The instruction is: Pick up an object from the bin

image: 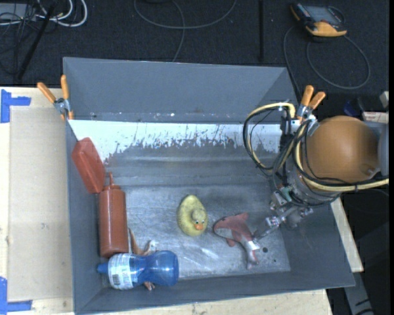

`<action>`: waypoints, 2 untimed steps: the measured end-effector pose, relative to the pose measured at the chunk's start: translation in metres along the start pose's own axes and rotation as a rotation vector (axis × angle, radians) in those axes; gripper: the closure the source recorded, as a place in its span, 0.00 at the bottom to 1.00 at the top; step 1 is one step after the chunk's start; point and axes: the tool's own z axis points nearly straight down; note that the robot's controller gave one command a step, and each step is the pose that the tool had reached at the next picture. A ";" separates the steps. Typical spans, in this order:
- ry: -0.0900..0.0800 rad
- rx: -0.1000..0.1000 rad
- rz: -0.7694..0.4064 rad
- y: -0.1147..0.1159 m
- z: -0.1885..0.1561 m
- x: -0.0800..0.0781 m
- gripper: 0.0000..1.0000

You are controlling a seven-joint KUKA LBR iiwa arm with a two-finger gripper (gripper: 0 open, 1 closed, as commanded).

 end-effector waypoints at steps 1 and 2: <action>0.010 -0.001 -0.241 0.017 0.005 -0.015 0.00; 0.008 -0.004 -0.376 0.013 -0.009 -0.018 0.00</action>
Offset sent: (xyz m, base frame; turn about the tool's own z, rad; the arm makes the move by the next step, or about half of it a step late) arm -0.0022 0.0138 0.0349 -0.5902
